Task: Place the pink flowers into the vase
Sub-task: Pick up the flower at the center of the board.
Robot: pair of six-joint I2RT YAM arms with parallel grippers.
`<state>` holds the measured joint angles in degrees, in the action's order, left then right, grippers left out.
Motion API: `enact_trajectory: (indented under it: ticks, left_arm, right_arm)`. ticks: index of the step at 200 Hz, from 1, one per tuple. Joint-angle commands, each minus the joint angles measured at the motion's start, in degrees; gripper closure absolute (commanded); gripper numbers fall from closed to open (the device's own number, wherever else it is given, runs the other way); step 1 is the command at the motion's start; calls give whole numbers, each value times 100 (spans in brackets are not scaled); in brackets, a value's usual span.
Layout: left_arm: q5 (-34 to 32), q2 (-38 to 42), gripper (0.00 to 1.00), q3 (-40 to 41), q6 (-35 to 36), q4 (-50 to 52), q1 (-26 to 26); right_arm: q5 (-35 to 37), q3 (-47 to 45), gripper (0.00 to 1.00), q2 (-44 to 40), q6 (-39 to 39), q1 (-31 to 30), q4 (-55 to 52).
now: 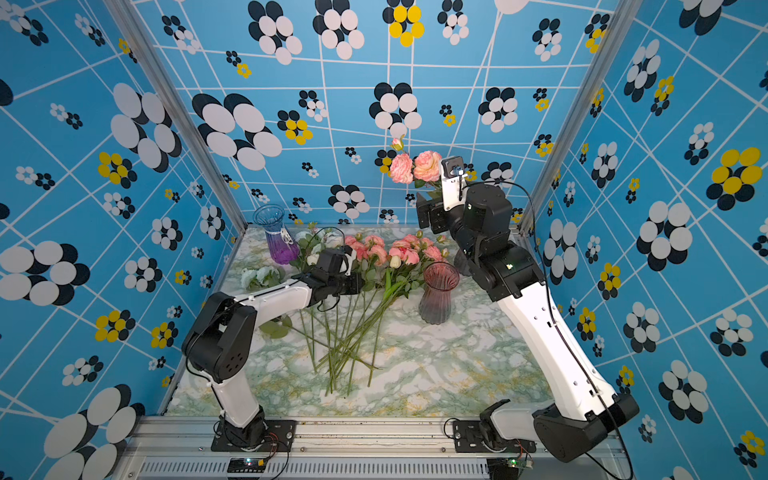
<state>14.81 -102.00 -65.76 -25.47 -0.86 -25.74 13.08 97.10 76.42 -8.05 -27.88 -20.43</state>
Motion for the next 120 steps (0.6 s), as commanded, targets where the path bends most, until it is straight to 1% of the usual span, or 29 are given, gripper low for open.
enact_trajectory:
  ticks: [1, 33, 62, 89, 101, 120]
  left_arm:
    - [545, 374, 100, -31, -17, -358, 109]
    - [775, 634, 100, 67, -169, -696, 251]
    - [815, 1016, 100, 305, -305, -1131, 395]
    - [754, 1395, 100, 424, -270, -1430, 486]
    - [753, 1567, 100, 558, -349, -1719, 491]
    - [838, 1813, 100, 785, -548, -2154, 465]
  right_arm:
    - [-213, -25, 1, -32, 168, -114, -193]
    - [-282, 66, 1, 81, 134, -407, -476]
    - [-293, 193, 1, 262, 191, -641, -896]
    - [-449, 106, 1, 287, 620, -691, -1082]
    - [-608, 72, 1, 343, 850, -701, -1111]
    - [-674, 128, 1, 537, 1132, -758, -1176]
